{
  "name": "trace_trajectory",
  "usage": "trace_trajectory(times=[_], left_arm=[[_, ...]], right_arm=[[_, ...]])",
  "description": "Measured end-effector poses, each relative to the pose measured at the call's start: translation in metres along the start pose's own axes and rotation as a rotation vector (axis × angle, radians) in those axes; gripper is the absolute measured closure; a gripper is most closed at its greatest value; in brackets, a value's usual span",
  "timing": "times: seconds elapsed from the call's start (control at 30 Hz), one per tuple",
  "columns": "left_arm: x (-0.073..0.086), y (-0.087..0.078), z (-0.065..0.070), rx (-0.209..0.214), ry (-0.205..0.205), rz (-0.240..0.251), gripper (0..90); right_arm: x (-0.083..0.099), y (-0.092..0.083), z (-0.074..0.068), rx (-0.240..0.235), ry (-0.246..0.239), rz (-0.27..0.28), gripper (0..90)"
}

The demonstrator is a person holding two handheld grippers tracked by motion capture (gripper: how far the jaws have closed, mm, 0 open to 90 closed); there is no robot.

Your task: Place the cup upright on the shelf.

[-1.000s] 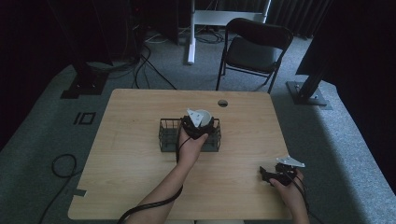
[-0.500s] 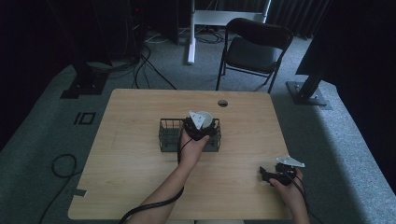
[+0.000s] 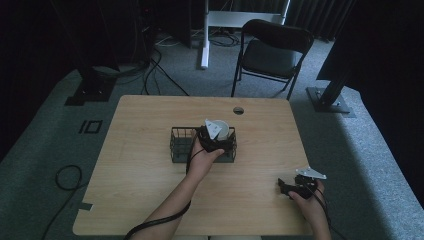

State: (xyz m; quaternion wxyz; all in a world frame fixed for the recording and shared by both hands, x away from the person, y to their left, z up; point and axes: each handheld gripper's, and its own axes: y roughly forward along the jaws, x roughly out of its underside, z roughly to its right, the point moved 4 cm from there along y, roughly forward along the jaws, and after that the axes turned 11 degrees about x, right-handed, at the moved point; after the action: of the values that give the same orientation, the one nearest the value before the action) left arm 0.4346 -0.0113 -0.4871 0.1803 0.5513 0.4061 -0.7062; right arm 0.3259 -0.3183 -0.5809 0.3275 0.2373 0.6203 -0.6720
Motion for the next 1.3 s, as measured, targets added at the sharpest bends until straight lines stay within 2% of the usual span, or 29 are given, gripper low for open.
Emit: trace_trajectory(times=[0.2, 0.27, 0.43, 0.6, 0.77, 0.9, 1.03, 1.1, 1.3], left_arm=[[0.001, -0.007, -0.005, 0.001, 0.004, -0.004, 8.7], [0.0, -0.009, -0.006, 0.017, -0.001, 0.001, 8.7], [0.001, -0.014, -0.007, 0.021, 0.015, -0.012, 8.3], [0.001, -0.021, -0.007, 0.041, 0.038, -0.019, 3.3], [0.001, -0.028, -0.005, 0.058, 0.05, -0.028, 2.7], [0.001, -0.036, -0.005, 0.073, 0.034, -0.019, 2.7], [0.001, -0.044, -0.005, 0.072, 0.047, -0.016, 2.7], [0.002, -0.047, -0.005, 0.081, 0.032, -0.008, 2.7], [0.01, -0.058, -0.008, 0.093, 0.027, -0.016, 2.7]], right_arm=[[0.0, 0.0, 0.0, 0.0, 0.0, 0.0, 12.1], [0.0, 0.0, 0.0, 0.0, 0.0, 0.0, 12.2], [0.0, 0.0, 0.0, 0.0, 0.0, 0.0, 12.2], [0.0, 0.0, 0.0, 0.0, 0.0, 0.0, 12.1], [0.0, 0.0, 0.0, 0.0, 0.0, 0.0, 12.2], [0.0, 0.0, 0.0, 0.0, 0.0, 0.0, 12.1], [0.0, 0.0, 0.0, 0.0, 0.0, -0.001, 12.2], [0.0, 0.0, 0.0, 0.0, 0.001, -0.001, 12.2], [0.0, 0.0, 0.0, 0.0, -0.001, 0.0, 12.2]])
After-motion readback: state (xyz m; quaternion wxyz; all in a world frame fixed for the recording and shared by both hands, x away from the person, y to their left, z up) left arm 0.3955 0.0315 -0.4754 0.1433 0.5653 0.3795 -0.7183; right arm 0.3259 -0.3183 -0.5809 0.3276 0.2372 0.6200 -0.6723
